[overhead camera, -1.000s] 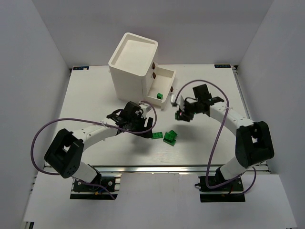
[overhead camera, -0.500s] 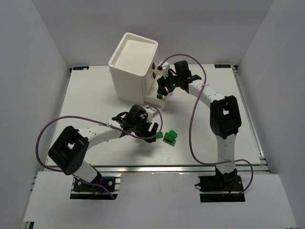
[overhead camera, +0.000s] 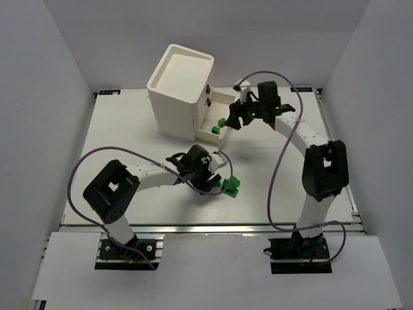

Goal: Sort the legos into containers by color

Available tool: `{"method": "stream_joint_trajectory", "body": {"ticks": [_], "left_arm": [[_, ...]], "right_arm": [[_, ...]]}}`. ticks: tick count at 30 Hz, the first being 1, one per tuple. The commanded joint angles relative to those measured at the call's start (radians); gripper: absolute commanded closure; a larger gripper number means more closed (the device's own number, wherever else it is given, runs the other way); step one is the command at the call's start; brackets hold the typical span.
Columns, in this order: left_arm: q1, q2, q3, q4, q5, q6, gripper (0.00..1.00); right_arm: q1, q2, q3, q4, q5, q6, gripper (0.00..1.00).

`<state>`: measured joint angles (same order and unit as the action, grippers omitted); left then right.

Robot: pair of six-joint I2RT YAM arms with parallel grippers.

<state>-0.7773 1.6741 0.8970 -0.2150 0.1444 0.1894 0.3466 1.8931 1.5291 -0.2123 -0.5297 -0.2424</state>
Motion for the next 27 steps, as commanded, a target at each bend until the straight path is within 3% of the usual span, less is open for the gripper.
{"method": "stream_joint_trajectory", "body": {"ticks": [1, 5, 8, 9, 11, 17, 20, 24, 27], "left_arm": [[-0.004, 0.042, 0.071, 0.025, -0.023, 0.113, 0.16], [-0.004, 0.108, 0.134, 0.008, 0.047, 0.151, 0.21], [-0.004, 0.157, 0.178, -0.049, 0.131, 0.165, 0.41], [-0.004, 0.173, 0.183, -0.072, 0.148, 0.165, 0.58], [-0.004, 0.17, 0.162, -0.072, 0.17, 0.145, 0.68], [0.022, 0.127, 0.137, -0.038, 0.132, -0.002, 0.81], [0.036, 0.076, 0.17, 0.008, 0.0, -0.086, 0.83], [0.072, 0.076, 0.354, 0.008, -0.057, -0.153, 0.83], [0.095, 0.124, 0.468, -0.018, -0.063, -0.177, 0.83]], "right_arm": [[-0.026, -0.135, -0.065, 0.045, -0.059, 0.02, 0.28], [-0.047, -0.216, -0.186, 0.066, -0.055, 0.034, 0.28], [-0.063, -0.261, -0.231, 0.076, -0.044, 0.032, 0.28], [-0.069, -0.273, -0.237, 0.073, -0.041, 0.031, 0.28], [-0.075, -0.284, -0.248, 0.07, -0.044, 0.026, 0.28], [-0.1, -0.305, -0.271, 0.06, -0.059, 0.0, 0.28], [-0.1, -0.313, -0.285, 0.024, -0.065, -0.043, 0.26], [-0.106, -0.33, -0.325, -0.019, -0.069, -0.109, 0.11], [-0.112, -0.365, -0.385, -0.022, -0.058, -0.159, 0.11]]}}
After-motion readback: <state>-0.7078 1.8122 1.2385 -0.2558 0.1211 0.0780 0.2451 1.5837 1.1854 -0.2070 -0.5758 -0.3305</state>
